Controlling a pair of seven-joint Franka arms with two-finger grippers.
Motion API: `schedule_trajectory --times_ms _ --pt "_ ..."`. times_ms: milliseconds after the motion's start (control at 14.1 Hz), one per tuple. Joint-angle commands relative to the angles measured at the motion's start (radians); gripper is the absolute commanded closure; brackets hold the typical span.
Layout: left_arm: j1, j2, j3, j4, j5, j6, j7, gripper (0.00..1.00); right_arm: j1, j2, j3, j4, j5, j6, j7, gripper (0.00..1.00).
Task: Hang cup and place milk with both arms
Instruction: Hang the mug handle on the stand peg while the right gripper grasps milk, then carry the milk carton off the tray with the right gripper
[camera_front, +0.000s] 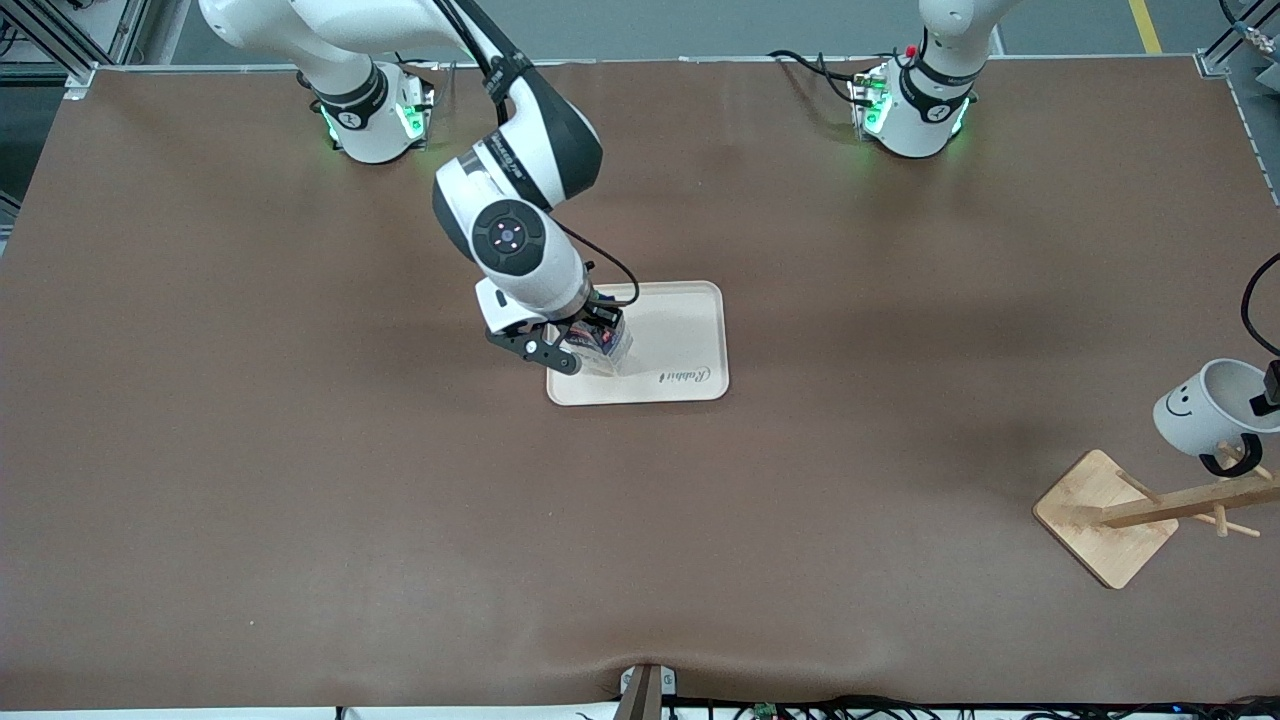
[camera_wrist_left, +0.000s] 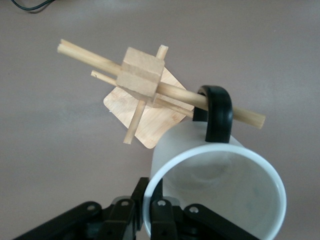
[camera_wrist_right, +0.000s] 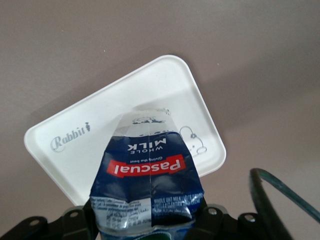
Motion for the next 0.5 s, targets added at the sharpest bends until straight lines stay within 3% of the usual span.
schedule_trajectory --times_ms 0,213,427 --pt "-0.003 0.003 -0.008 0.017 -0.009 0.001 -0.039 0.00 -0.104 -0.014 0.001 0.164 0.058 -0.229 0.016 1.00" --pt "-0.008 -0.012 -0.031 0.011 -0.010 -0.013 -0.114 0.00 -0.226 -0.057 0.000 0.225 -0.042 -0.376 -0.036 1.00" --pt "-0.009 -0.057 -0.076 0.005 -0.006 -0.071 -0.176 0.00 -0.354 -0.134 -0.004 0.222 -0.153 -0.472 -0.270 1.00"
